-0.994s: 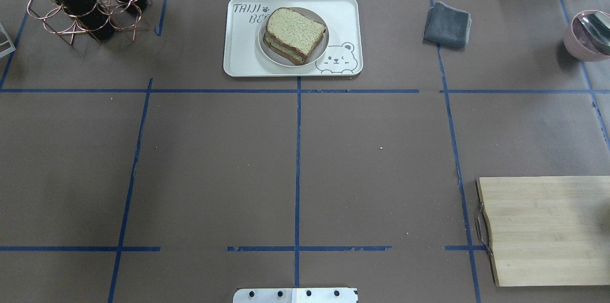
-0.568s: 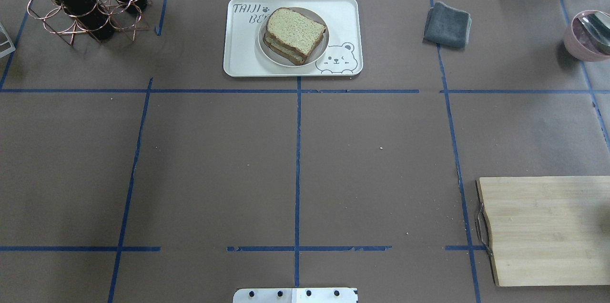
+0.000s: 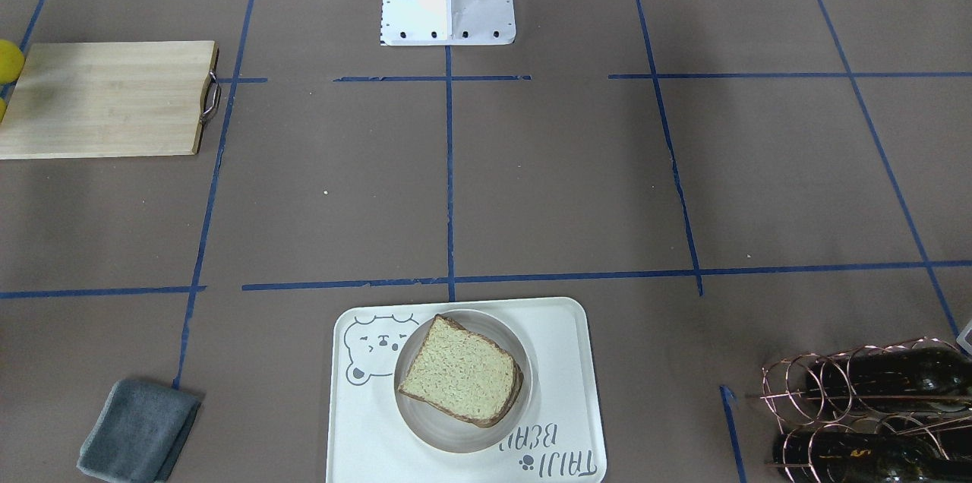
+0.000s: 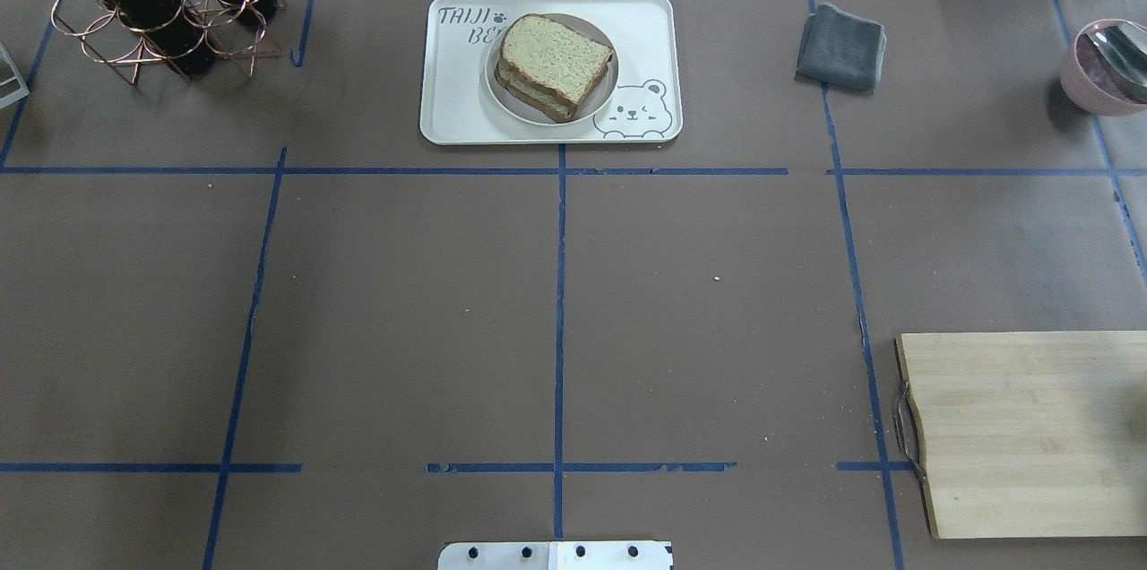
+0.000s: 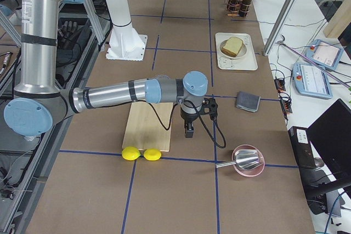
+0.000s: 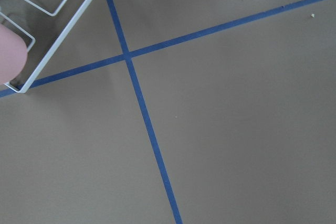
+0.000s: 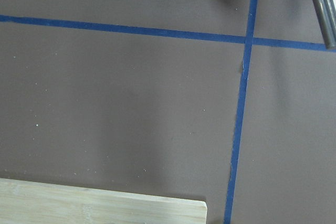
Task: Make sandwich and place on tray
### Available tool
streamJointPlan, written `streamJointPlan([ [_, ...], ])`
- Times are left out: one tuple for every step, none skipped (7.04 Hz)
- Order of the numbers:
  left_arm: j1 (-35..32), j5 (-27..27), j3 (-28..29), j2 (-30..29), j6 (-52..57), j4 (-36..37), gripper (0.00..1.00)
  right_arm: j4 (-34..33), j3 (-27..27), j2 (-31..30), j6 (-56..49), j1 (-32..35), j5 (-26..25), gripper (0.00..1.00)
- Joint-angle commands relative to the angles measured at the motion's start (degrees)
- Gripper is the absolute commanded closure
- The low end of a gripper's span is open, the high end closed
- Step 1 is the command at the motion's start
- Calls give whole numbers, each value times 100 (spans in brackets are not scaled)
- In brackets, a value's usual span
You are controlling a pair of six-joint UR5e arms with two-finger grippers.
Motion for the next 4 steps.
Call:
streamJointPlan([
  [-236, 7, -20, 38, 61, 137, 0, 8, 75, 27, 19, -18, 70, 0],
  [-254, -19, -28, 64, 79, 137, 0, 0, 275, 1, 19, -27, 79, 0],
  [-254, -1, -272, 221, 79, 94, 0, -27, 486, -68, 28, -45, 62, 0],
  [-254, 68, -92, 283, 122, 76, 0, -27, 610, -139, 19, -114, 79, 0],
])
